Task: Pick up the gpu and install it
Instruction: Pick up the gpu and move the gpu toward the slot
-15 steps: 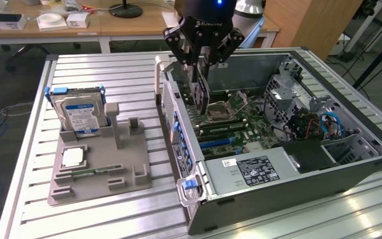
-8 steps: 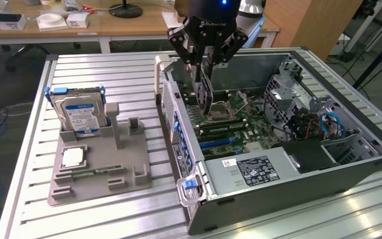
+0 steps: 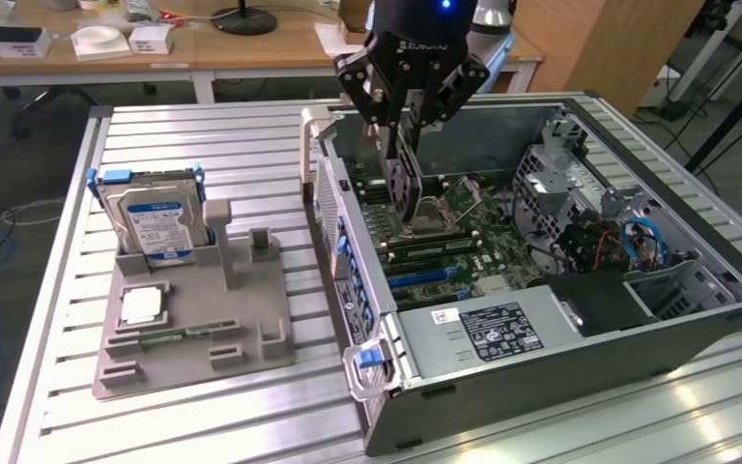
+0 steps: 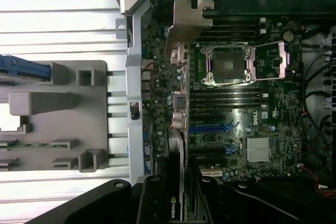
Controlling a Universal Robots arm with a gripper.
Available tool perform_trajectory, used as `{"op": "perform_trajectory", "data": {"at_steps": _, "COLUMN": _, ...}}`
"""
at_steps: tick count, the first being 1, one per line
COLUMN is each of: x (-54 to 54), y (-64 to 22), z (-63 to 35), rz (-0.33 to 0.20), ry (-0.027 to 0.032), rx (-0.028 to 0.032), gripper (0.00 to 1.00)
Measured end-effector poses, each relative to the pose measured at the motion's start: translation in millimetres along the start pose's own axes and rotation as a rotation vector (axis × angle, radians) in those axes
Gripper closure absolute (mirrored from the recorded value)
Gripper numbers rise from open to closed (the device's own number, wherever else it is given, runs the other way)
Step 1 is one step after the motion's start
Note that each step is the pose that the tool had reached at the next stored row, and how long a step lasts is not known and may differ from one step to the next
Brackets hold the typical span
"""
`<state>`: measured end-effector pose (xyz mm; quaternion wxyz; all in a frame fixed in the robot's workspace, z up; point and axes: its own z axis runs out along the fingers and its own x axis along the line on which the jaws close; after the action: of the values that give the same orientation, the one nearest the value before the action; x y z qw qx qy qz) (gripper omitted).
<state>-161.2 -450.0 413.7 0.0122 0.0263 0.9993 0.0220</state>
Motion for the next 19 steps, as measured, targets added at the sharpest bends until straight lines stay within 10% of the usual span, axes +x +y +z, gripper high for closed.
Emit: {"op": "perform_trajectory", "data": {"at_steps": 19, "x": -18.4, "y": 0.9, "z": 0.5, "rz": -0.003, "ry": 0.0001, "rx": -0.0001, "gripper": 0.74}}
